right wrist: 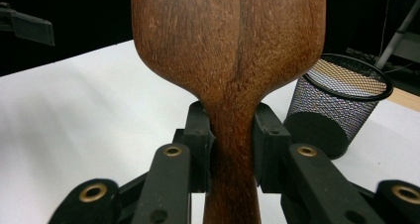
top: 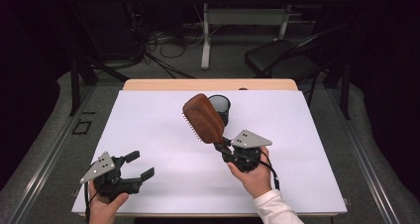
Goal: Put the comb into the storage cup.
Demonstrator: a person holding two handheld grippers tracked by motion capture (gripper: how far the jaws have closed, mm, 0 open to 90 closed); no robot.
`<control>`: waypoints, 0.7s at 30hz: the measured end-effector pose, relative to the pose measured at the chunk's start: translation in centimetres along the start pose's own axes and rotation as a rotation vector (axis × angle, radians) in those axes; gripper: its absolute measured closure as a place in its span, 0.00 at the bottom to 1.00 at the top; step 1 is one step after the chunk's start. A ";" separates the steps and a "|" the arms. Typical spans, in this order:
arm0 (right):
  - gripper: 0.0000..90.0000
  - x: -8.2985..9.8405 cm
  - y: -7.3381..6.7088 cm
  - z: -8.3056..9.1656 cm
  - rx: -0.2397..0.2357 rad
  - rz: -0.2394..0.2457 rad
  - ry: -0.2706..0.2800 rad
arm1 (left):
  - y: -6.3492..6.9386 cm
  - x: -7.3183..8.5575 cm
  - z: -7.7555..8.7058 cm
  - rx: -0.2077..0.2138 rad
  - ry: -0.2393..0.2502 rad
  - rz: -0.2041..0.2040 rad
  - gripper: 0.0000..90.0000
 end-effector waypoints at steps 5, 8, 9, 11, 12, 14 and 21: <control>0.81 0.1 0.0 0.0 0.005 0.004 0.004 | 0.2 -0.1 0.0 0.027 0.004 0.006 0.20; 0.81 0.1 0.0 0.0 0.005 0.003 0.005 | 0.5 -0.1 -0.3 0.045 -0.009 0.007 0.20; 0.81 0.1 0.0 0.0 0.006 0.005 0.006 | 0.6 -0.1 -0.3 0.046 -0.011 0.008 0.21; 0.81 0.1 0.0 0.1 0.008 0.004 0.014 | 0.7 -0.2 -0.5 0.055 -0.010 0.017 0.22; 0.81 0.1 0.0 0.1 0.008 0.004 0.014 | 0.7 -0.2 -0.5 0.057 -0.011 0.023 0.22; 0.81 0.0 0.0 0.1 0.007 0.004 0.014 | 0.7 -0.5 -0.7 0.052 -0.014 0.034 0.22; 0.81 0.0 -0.1 0.1 0.006 0.004 0.019 | 1.0 -1.7 -2.0 0.096 -0.039 0.071 0.22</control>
Point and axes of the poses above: each handheld gripper's, and its own axes: z roughly backward along the jaws, x roughly out of its underside, y roughly to its right, the point moved 8 cm from there along -z, roughly forward along the jaws, and after that the axes turned 2 degrees about z, right-handed, at the moved point
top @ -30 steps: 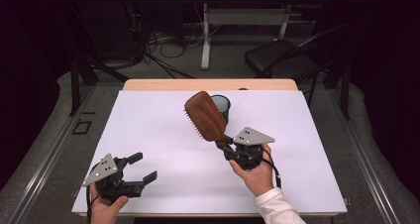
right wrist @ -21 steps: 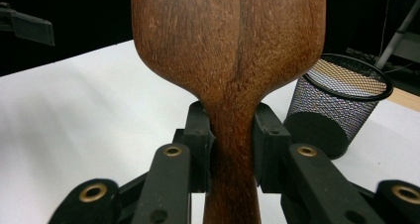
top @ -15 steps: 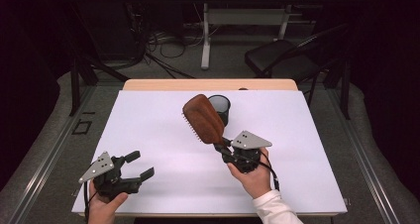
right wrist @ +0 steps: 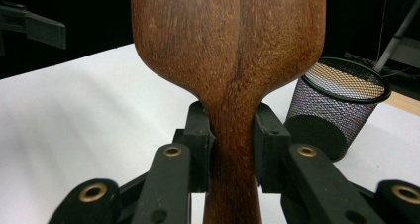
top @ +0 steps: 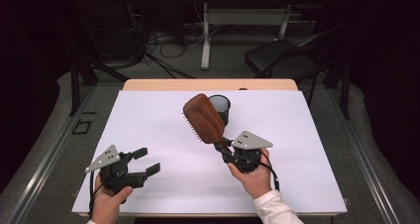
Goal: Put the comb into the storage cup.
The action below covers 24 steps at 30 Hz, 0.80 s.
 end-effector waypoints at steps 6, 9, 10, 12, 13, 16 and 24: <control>0.81 -0.1 0.1 0.1 0.001 -0.002 0.007 | 0.3 -1.7 -1.5 0.008 -0.027 0.014 0.21; 0.81 -0.1 0.2 0.2 0.004 -0.003 0.008 | 0.6 -2.8 -2.2 0.017 -0.025 0.005 0.20; 0.81 -0.1 0.2 0.2 0.003 -0.004 0.009 | 0.6 -3.2 -2.4 0.011 -0.024 0.004 0.20; 0.81 -0.1 0.2 0.2 0.005 -0.003 0.010 | 0.8 -3.9 -2.8 0.006 -0.017 -0.004 0.19; 0.81 -0.1 0.2 0.2 0.006 -0.003 0.010 | 0.9 -4.2 -2.9 0.011 -0.022 -0.009 0.18; 0.81 -0.1 0.2 0.2 0.006 -0.002 0.011 | 1.1 -5.0 -3.4 0.016 -0.026 -0.010 0.18; 0.81 -0.1 0.3 0.3 0.013 0.006 0.012 | 1.5 -6.2 -4.4 0.036 -0.022 0.012 0.19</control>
Point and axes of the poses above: each handheld gripper's, and its own axes: z roughly backward along the jaws, x roughly out of its underside, y roughly to its right, the point moved 8 cm from there along -z, roughly forward along the jaws, and after that the axes turned 2 degrees about z, right-handed, at the moved point
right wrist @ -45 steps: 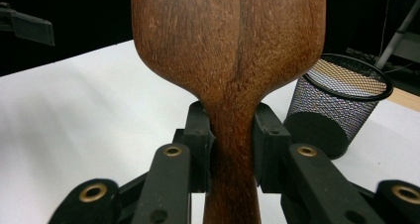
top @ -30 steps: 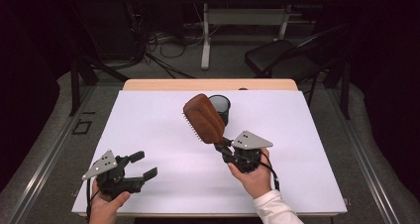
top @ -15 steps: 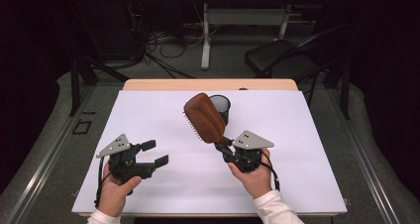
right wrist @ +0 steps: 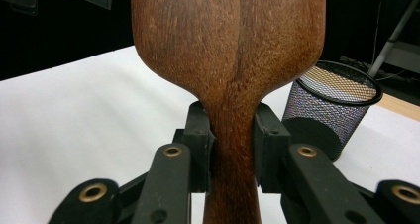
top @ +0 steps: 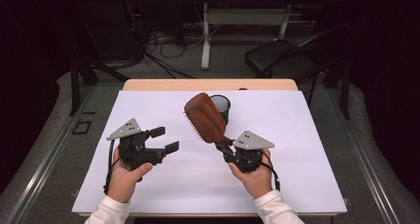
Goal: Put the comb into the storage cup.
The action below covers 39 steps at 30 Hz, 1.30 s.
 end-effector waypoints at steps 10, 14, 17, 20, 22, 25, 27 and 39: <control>0.81 0.0 0.0 0.1 0.007 0.008 0.004 | 0.6 -1.0 -0.6 0.043 0.014 0.029 0.20; 0.81 0.1 0.0 0.0 0.007 0.009 0.003 | 0.6 -1.1 -0.8 0.048 0.005 0.044 0.20; 0.81 0.1 0.0 0.1 0.009 0.009 0.005 | 0.7 -1.3 -0.9 0.057 0.011 0.055 0.20; 0.81 0.0 0.0 0.1 0.010 0.010 0.008 | 0.7 -1.4 -1.1 0.068 0.014 0.071 0.20; 0.81 0.0 -0.1 0.1 0.012 0.013 0.012 | 0.8 -1.4 -1.2 0.078 0.012 0.082 0.20; 0.81 0.0 -0.1 0.1 0.016 0.017 0.012 | 0.9 -1.6 -1.3 0.079 0.008 0.090 0.20; 0.81 0.0 -0.1 0.2 0.017 0.019 0.014 | 0.9 -1.6 -1.3 0.086 0.009 0.092 0.20; 0.81 -0.1 -0.1 0.3 0.024 0.022 0.021 | 1.0 -1.5 -1.1 0.088 0.012 0.124 0.26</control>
Point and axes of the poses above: each handheld gripper's, and its own axes: z roughly backward along the jaws, x roughly out of its underside, y roughly to its right, the point moved 8 cm from there along -z, roughly forward along the jaws, and after that the axes turned 2 degrees about z, right-handed, at the moved point
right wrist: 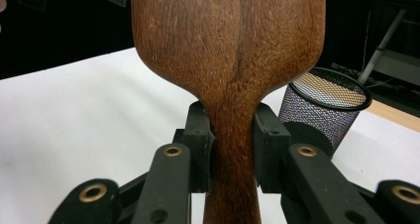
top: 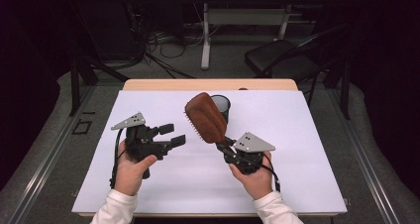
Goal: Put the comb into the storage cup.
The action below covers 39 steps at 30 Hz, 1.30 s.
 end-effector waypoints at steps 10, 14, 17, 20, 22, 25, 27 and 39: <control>0.81 -0.1 -0.2 0.0 -0.001 0.008 0.006 | 0.4 -1.4 -0.1 -0.017 0.012 0.014 0.28; 0.81 -0.1 -0.3 0.0 -0.003 0.012 0.007 | 0.8 -1.9 -0.7 -0.022 0.002 0.006 0.30; 0.81 -0.1 -0.5 0.0 -0.005 0.015 0.007 | 1.0 -2.1 -1.0 -0.020 0.003 0.006 0.29; 0.81 -0.2 -0.6 -0.1 -0.006 0.020 0.007 | 1.3 -2.4 -1.4 -0.005 -0.001 -0.001 0.29; 0.81 -0.2 -0.7 -0.1 -0.009 0.022 0.007 | 1.6 -2.6 -1.7 0.003 0.000 -0.004 0.28; 0.81 -0.2 -0.8 -0.1 -0.010 0.025 0.009 | 1.7 -2.9 -2.1 0.001 0.005 -0.007 0.28; 0.81 -0.2 -0.9 -0.1 -0.011 0.026 0.010 | 1.8 -3.0 -2.3 0.012 0.003 0.001 0.28; 0.81 -0.3 -1.3 -0.2 -0.020 0.027 0.015 | 2.0 -3.6 -4.0 0.022 -0.009 0.040 0.28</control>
Point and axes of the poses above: each handheld gripper's, and its own axes: z roughly backward along the jaws, x roughly out of its underside, y roughly to its right, the point moved 8 cm from there along -z, roughly forward along the jaws, and after that the axes turned 2 degrees about z, right-handed, at the moved point
